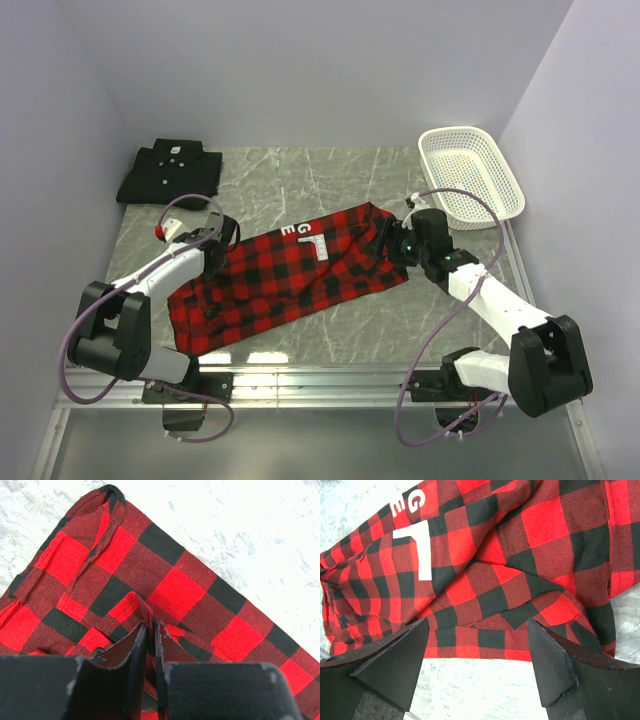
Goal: Fold and stack the long sleeve shirts
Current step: Fold the shirt
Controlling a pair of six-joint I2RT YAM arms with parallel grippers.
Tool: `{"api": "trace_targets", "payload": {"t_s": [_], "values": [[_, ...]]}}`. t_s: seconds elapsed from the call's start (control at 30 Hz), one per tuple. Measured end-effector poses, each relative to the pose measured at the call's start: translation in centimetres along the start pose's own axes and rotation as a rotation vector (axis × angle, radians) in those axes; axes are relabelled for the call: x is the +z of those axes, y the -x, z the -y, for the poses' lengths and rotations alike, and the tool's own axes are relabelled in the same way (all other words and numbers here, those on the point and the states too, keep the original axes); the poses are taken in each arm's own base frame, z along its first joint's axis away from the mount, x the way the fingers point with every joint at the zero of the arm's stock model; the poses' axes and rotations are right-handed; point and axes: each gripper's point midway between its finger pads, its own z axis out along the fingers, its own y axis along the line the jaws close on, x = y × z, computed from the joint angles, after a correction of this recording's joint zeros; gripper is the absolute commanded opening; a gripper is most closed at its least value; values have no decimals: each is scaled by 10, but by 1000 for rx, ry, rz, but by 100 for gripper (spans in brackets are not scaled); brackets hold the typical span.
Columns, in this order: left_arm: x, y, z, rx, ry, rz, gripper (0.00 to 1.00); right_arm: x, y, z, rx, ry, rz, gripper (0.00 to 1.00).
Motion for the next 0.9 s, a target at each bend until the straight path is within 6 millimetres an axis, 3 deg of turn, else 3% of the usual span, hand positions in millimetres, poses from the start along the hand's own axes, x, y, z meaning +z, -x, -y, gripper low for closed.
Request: {"api": "trace_targets", "payload": {"t_s": [0.3, 0.4, 0.43, 0.53, 0.73, 0.9], "values": [[1, 4, -10, -58, -10, 43, 16, 2, -2, -4, -2, 16, -7, 86], [-3, 8, -14, -76, -24, 60, 41, 5, -7, -6, 3, 24, -25, 86], [-5, 11, -14, -87, -29, 65, 59, 6, -8, -7, 2, 28, -32, 86], [-9, 15, -15, -106, -33, 73, 81, 9, -12, -10, 5, 38, -50, 86], [-33, 35, -11, -135, -122, 87, 84, 15, -3, -25, 5, 84, -59, 85], [-65, 47, 22, -137, -330, 42, 74, 26, 13, -68, -4, 208, -58, 84]]}}
